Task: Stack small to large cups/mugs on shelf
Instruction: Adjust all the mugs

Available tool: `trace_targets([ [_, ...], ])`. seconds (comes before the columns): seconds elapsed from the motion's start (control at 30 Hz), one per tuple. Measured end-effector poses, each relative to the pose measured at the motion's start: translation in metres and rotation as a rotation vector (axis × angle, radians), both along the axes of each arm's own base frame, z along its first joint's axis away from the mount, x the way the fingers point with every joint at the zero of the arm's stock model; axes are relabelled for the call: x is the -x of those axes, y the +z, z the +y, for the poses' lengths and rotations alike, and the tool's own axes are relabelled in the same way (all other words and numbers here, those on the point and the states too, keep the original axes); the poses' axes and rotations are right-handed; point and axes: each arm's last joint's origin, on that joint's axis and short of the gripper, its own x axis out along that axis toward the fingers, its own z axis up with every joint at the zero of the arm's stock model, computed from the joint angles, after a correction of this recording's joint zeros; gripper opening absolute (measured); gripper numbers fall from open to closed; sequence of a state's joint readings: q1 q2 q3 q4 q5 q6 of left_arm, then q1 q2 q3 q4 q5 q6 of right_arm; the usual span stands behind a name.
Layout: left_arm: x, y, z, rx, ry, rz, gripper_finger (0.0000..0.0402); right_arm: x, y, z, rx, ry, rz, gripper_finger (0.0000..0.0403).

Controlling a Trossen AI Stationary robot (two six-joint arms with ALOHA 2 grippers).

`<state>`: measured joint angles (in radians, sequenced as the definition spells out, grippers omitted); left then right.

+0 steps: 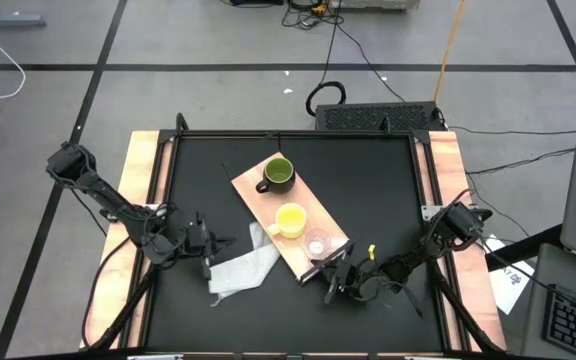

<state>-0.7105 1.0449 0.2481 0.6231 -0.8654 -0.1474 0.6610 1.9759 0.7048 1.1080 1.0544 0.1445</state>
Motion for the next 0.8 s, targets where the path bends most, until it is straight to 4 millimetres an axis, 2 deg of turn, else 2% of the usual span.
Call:
trace_targets([
  [0.5, 0.0, -0.001, 0.0, -0.008, 0.0, 0.006, 0.0, -0.004, 0.002, -0.001, -0.014, 0.006, -0.008, 0.0],
  [0.67, 0.0, -0.001, 0.0, -0.008, 0.0, 0.006, 0.0, -0.017, 0.002, 0.0, -0.028, 0.052, -0.005, 0.0],
  [0.8, 0.0, -0.001, 0.0, -0.006, 0.0, 0.008, 0.0, -0.024, -0.005, 0.0, -0.004, 0.043, 0.023, 0.0],
])
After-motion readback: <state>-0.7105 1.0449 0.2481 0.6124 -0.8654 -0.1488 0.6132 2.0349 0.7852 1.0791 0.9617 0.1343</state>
